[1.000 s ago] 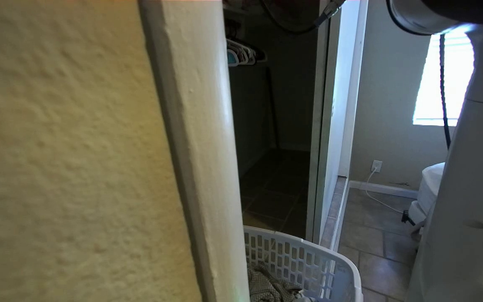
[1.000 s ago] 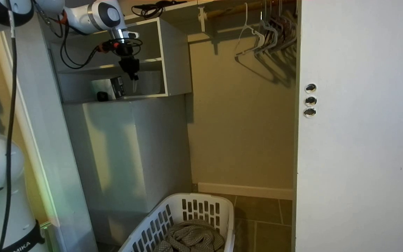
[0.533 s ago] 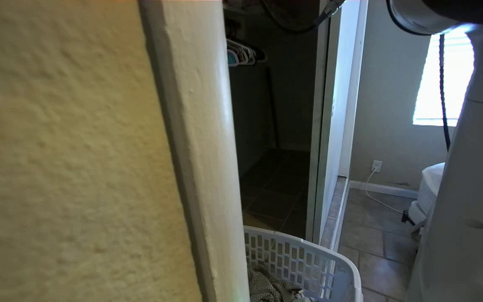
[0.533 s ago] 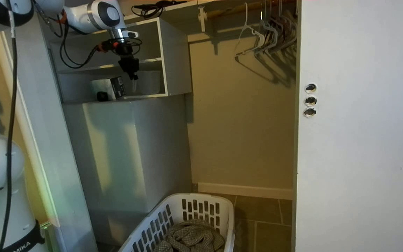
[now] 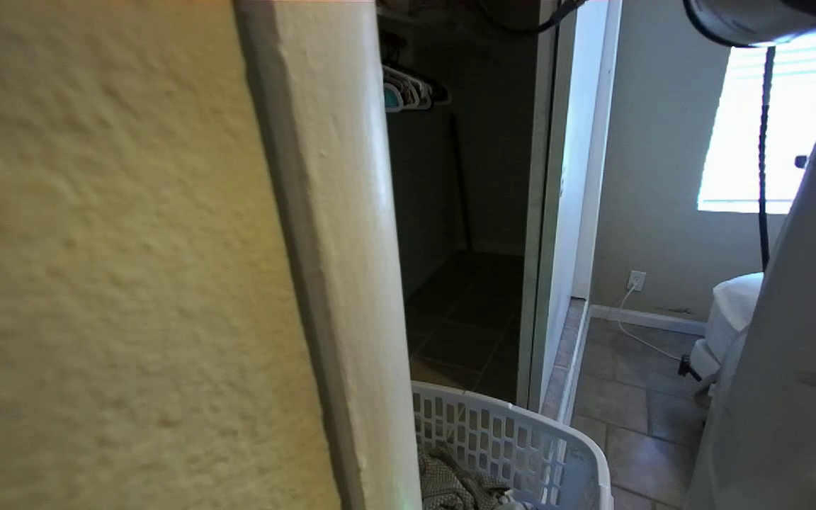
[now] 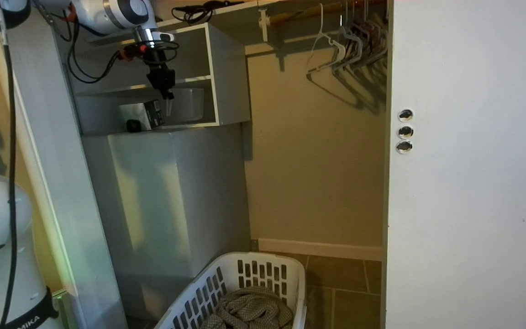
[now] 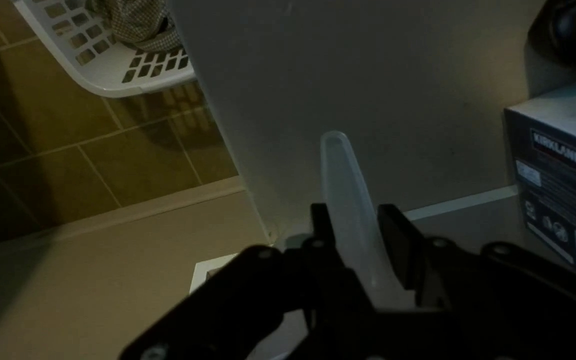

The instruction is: Move the clear jar from the bottom shelf onto the top shelf

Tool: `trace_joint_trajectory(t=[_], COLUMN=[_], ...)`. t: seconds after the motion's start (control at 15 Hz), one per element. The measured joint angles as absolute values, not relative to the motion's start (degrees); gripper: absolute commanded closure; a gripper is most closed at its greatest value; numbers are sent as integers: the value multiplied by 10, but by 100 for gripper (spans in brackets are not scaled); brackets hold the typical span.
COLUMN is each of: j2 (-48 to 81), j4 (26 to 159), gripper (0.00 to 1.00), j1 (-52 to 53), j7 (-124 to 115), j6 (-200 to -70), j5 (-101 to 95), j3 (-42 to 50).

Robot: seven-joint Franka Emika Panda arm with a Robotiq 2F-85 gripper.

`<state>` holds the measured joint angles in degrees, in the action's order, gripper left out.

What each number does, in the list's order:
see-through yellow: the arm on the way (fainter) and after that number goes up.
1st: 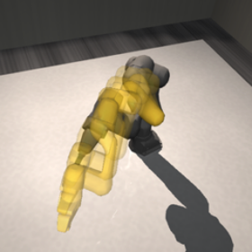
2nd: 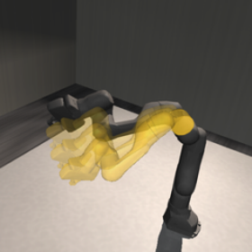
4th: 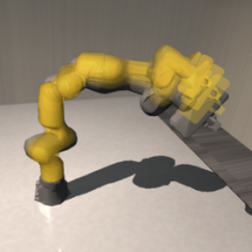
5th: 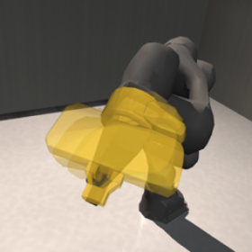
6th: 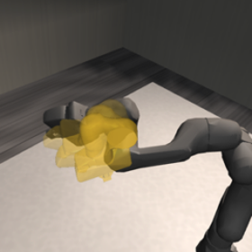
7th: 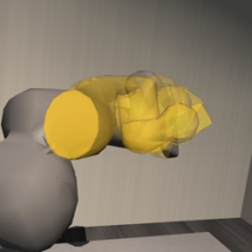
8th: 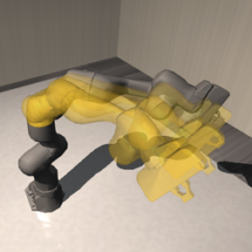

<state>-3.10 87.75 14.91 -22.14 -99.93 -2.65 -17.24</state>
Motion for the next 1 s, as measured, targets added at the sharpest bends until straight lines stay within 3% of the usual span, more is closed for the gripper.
trace_joint_trajectory(t=[0.47, 1.0], j2=[-84, -145], j4=[906, 944], gripper=[93, 93], j1=[149, 144], j7=[-203, -204], j6=[-906, -898], j5=[-24, -16], j3=[-173, -171])
